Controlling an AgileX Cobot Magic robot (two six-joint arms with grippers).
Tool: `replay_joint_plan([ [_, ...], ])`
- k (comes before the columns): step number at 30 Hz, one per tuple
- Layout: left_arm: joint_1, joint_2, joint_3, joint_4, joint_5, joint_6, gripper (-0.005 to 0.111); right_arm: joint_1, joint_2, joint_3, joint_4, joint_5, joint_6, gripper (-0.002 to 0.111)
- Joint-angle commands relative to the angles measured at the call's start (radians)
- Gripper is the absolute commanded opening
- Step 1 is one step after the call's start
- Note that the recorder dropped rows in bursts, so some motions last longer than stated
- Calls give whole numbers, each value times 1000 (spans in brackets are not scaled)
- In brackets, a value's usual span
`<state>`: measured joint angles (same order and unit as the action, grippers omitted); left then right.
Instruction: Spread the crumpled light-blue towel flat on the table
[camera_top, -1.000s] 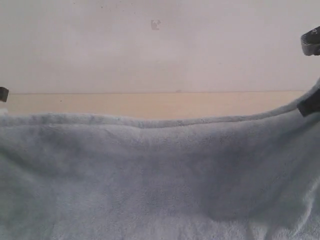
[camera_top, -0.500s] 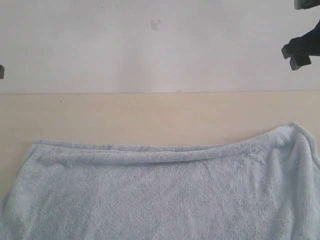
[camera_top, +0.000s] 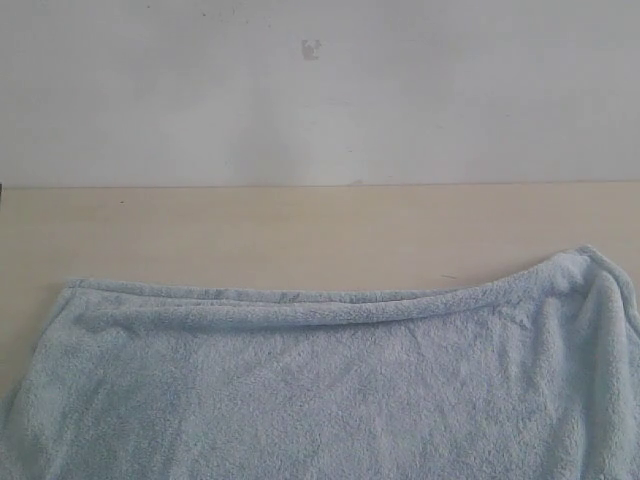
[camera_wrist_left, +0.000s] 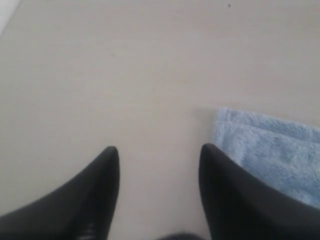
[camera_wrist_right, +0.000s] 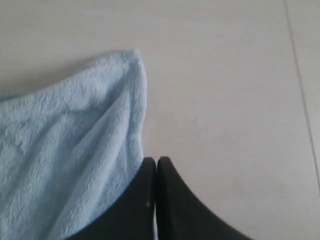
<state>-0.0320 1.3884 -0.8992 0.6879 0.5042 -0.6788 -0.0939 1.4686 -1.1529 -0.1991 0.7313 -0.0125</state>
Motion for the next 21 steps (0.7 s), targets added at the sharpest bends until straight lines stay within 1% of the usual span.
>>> replay_joint_plan([
  [1,0,-7,68,-116,-82,7,33,-6,-45,107,79,65,-37,0],
  [4,0,-9,88,-177,-125,24,19,-6,-76,164,149,103,-81,0],
  [7,0,-9,88,-242,-130,133,6,-6,-127,216,214,89,-120,0],
  [8,0,-9,88,-260,-130,166,4,-6,-147,235,225,80,-126,0],
  [14,0,-7,88,-467,-142,416,4,-6,-241,359,228,17,-117,0],
  [17,0,-1,88,-515,-161,461,4,-6,-264,432,228,-26,-117,0],
  [21,0,14,88,-515,-177,464,4,-6,-282,493,247,-114,-117,0],
])
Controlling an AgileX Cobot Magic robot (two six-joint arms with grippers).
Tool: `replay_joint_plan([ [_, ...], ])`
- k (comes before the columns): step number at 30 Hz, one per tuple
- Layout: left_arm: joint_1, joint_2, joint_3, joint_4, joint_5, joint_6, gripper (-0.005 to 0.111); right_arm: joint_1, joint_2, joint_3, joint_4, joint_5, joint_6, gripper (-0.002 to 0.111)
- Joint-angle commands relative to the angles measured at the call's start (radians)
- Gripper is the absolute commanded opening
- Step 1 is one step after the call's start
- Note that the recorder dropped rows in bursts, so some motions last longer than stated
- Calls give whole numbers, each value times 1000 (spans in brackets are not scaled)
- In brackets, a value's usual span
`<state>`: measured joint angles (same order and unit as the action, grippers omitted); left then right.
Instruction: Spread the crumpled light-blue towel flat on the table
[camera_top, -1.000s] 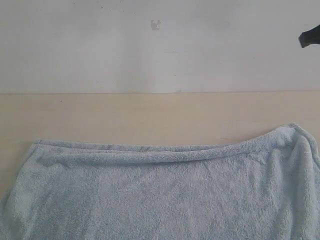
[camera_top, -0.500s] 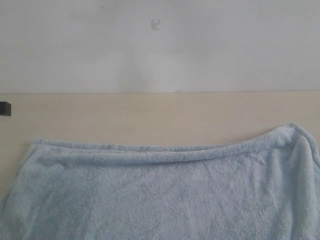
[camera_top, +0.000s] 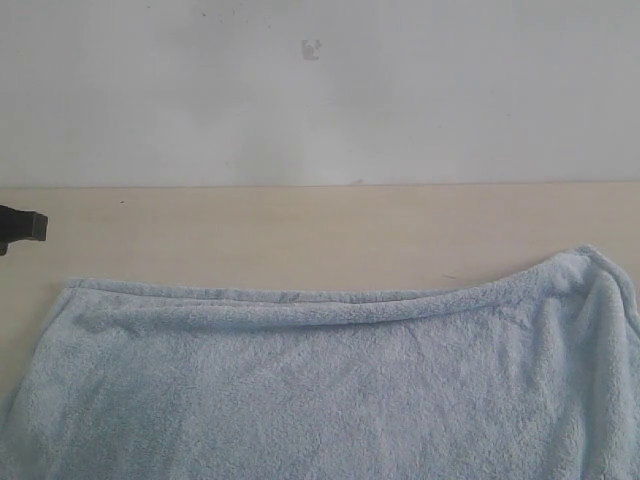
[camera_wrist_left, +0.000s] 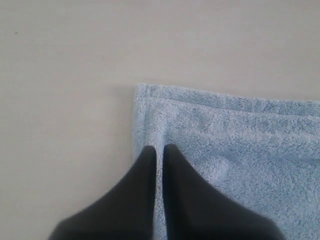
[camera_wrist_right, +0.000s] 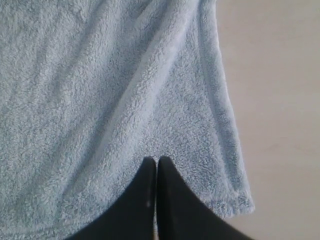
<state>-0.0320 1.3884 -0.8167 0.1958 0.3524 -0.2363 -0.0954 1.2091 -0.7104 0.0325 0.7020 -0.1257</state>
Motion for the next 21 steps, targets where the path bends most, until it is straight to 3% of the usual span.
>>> replay_joint_plan([
  [1,0,22,5,-23,-30,21,4,-5,-25,56,22,-94,-4,0],
  [10,0,153,-2,-21,-114,59,4,27,-25,59,92,-115,-15,0],
  [16,0,253,-74,-19,-132,88,4,96,-25,59,90,-132,-20,0],
  [21,0,371,-131,-19,-175,99,4,96,-25,59,90,-136,-24,0],
])
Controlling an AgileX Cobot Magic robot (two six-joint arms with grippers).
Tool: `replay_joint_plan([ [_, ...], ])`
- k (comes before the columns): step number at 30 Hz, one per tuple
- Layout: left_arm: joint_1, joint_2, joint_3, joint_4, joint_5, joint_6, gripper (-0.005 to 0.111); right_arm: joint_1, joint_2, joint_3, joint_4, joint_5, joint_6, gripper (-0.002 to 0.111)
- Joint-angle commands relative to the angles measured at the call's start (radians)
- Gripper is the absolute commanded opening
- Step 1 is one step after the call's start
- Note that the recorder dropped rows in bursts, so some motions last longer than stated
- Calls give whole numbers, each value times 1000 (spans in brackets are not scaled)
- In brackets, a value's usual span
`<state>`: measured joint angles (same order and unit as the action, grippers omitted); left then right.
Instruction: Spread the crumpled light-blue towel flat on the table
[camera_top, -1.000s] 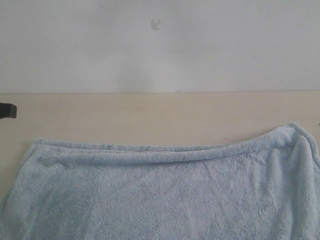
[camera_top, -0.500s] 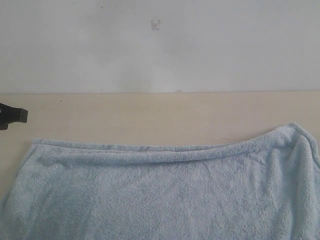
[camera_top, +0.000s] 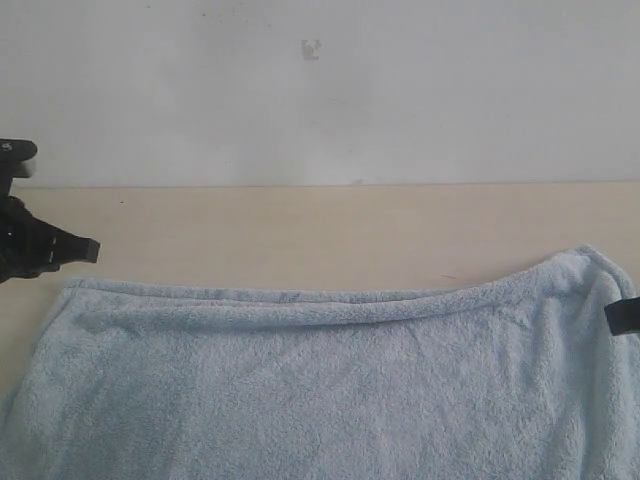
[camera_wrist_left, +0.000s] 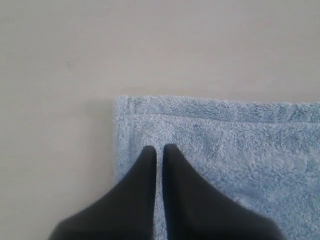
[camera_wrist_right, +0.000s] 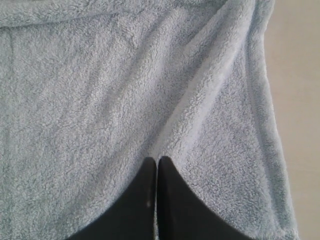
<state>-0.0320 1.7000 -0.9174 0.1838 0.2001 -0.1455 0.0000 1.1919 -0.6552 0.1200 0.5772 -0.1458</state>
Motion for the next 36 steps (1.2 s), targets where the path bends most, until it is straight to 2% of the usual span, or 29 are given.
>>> replay_joint_plan([
  [1,0,97,-46,-7,-23,10,4,0,-8,4,3,-11,-4,0],
  [8,0,247,-104,-7,-71,12,4,0,-8,4,3,-11,-11,0],
  [18,10,330,-153,21,-72,12,4,0,-8,4,5,-13,-13,0],
  [27,94,375,-158,25,-167,16,4,0,-8,4,17,-19,-13,0],
  [33,104,414,-249,25,-155,39,4,0,-8,4,26,-24,-23,0],
  [36,104,448,-311,25,-108,59,4,0,-8,4,26,-24,-23,0],
])
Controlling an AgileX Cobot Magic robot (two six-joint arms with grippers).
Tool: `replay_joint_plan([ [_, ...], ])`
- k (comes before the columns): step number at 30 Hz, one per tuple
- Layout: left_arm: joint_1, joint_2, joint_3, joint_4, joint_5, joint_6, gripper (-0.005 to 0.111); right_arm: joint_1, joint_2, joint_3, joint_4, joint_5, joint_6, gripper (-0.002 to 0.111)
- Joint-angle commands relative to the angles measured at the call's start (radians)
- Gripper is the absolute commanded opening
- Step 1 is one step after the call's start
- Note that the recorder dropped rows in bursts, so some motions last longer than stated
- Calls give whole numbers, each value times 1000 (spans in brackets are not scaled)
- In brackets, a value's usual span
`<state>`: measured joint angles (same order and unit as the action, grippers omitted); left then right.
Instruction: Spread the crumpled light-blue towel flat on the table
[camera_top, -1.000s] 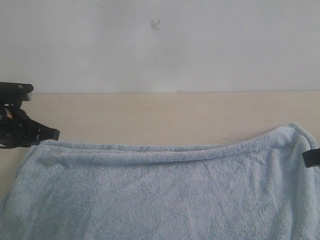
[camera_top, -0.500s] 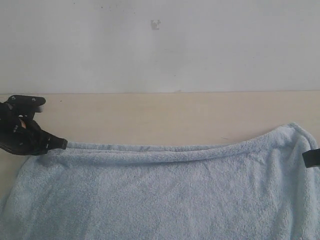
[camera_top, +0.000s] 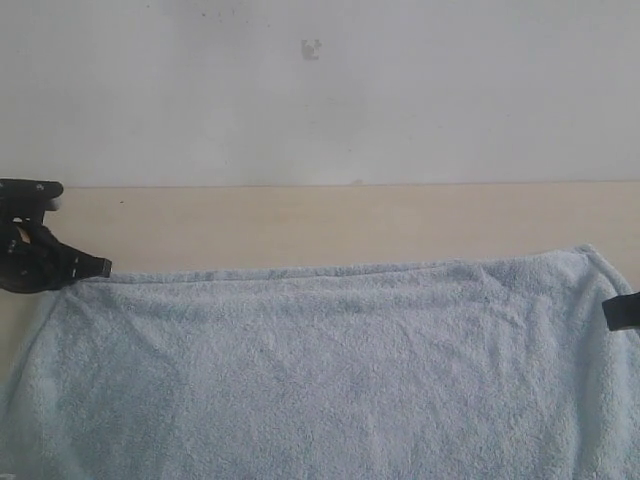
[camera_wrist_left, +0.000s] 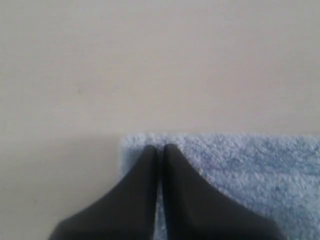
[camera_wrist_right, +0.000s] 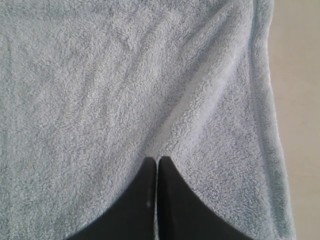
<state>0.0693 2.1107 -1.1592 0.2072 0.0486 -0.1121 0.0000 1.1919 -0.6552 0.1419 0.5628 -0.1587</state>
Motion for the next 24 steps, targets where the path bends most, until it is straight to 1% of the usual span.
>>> replay_joint_plan([
  [1,3,45,-90,2,73,28,4,0,-8,4,5,-9,-10,0],
  [3,3,50,-115,-6,115,28,4,0,-8,4,5,-14,-10,0],
  [6,3,27,-121,-16,114,28,4,0,-8,4,5,-25,-10,0],
  [11,3,-53,-121,-39,109,28,4,0,-8,4,7,-27,-10,0],
  [15,3,-130,-121,-43,140,28,4,0,-8,4,7,-31,-10,0],
  [16,3,-146,-116,-53,151,28,4,0,-8,4,7,-42,-10,0],
  [18,3,-165,-109,-74,167,28,4,-2,-2,1,-18,-120,-10,0],
  [20,0,-175,-102,-80,188,28,4,-15,24,-36,-54,-165,9,0],
  [24,-13,-180,-59,-87,184,32,4,-53,191,-207,-79,-75,20,0],
])
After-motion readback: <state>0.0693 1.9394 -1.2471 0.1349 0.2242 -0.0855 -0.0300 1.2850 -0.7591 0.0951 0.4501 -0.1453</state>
